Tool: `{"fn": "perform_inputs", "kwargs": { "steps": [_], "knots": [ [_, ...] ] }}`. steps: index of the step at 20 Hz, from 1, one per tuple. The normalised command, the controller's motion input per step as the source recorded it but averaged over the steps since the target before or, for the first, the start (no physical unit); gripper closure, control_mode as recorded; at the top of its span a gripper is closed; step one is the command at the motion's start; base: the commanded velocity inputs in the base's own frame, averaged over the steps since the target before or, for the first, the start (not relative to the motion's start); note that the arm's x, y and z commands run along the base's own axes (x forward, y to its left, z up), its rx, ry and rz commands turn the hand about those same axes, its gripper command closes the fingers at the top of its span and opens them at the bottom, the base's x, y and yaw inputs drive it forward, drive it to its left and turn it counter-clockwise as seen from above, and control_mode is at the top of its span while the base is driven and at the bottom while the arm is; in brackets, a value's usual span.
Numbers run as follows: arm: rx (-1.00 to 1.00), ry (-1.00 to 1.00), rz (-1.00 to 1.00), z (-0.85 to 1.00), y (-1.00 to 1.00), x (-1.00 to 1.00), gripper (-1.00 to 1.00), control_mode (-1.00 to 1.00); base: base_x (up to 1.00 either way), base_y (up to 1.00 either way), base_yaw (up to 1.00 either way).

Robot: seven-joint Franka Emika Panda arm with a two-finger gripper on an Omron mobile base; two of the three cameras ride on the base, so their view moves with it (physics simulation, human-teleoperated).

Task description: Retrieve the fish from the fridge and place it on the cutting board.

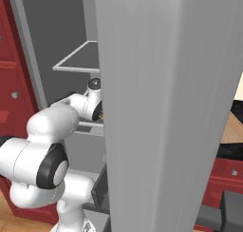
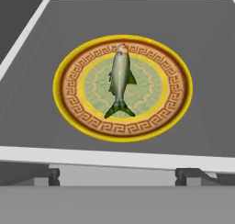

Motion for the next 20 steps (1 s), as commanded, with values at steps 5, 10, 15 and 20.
{"fn": "perform_inputs", "kwargs": {
  "steps": [5, 10, 15, 20],
  "knots": [
    [0.00, 0.00, 0.00, -0.07, -0.02, 0.15, -1.00, -1.00, 0.00, 0.00, 0.00],
    [0.00, 0.00, 0.00, -0.01, 0.00, 0.20, -1.00, -1.00, 0.00, 0.00, 0.00],
    [0.00, 0.00, 0.00, 0.00, 0.00, 0.14, -1.00, -1.00, 0.00, 0.00, 0.00],
    [0.00, 0.00, 0.00, 0.00, 0.00, 0.11, -1.00, -1.00, 0.00, 0.00, 0.00]
  ]
}}
